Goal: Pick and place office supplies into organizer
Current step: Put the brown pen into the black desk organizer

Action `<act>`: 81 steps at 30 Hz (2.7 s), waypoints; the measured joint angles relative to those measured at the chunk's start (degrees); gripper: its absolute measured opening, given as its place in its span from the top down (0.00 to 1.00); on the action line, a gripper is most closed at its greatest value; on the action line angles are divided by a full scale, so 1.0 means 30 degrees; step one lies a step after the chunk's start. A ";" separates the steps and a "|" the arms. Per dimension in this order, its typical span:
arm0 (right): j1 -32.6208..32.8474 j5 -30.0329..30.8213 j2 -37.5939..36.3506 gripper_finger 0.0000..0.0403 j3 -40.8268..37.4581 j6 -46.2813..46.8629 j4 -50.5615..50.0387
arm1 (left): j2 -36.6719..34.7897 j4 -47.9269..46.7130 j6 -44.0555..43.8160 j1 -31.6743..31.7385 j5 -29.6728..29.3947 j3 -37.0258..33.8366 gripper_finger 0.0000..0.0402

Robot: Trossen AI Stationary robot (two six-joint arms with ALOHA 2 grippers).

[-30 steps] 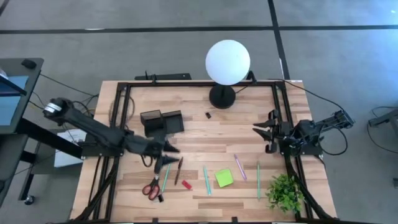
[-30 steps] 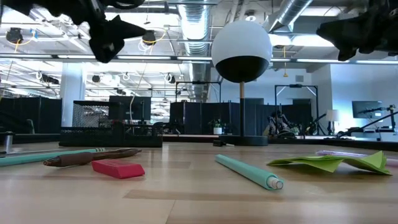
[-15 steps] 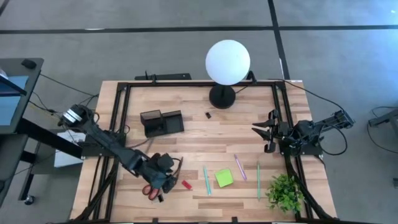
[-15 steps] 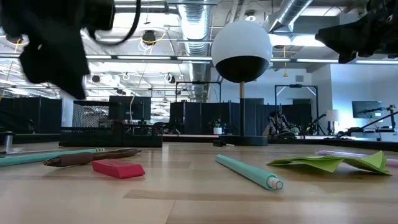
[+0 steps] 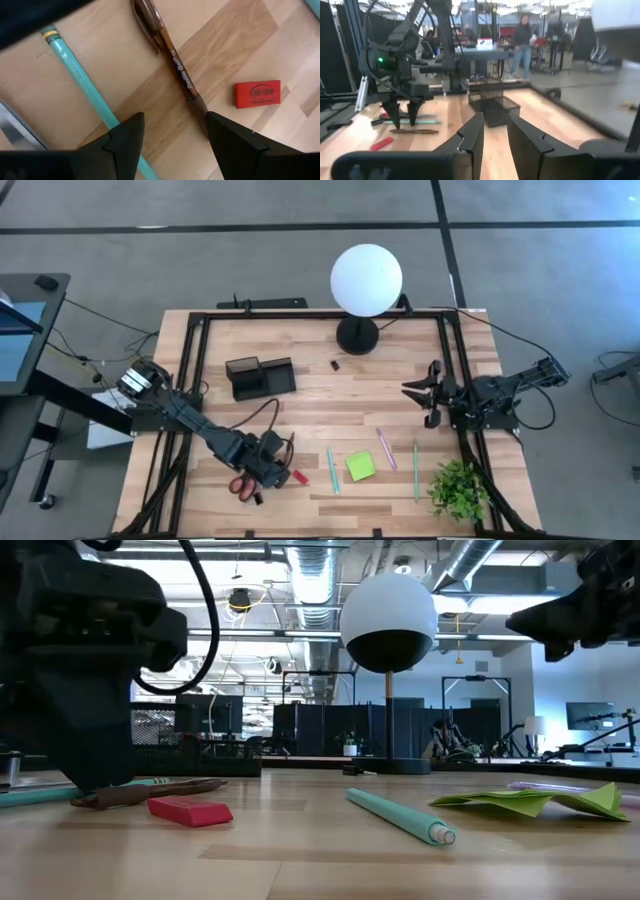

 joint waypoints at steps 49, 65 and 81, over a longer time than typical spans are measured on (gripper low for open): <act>0.0044 -0.0002 0.0111 0.80 0.0001 0.3832 -0.0034 | 0.1916 -0.0434 0.0034 -0.0506 0.0081 0.1799 0.47; 0.0044 -0.0002 0.0111 0.80 0.0001 0.3817 -0.0034 | 0.1953 -0.1793 -0.0848 -0.0249 0.0405 0.1741 0.81; 0.0044 -0.0003 0.0111 0.80 0.0001 0.3810 -0.0030 | 0.2006 -0.3086 0.1329 0.0033 -0.0284 0.2327 0.94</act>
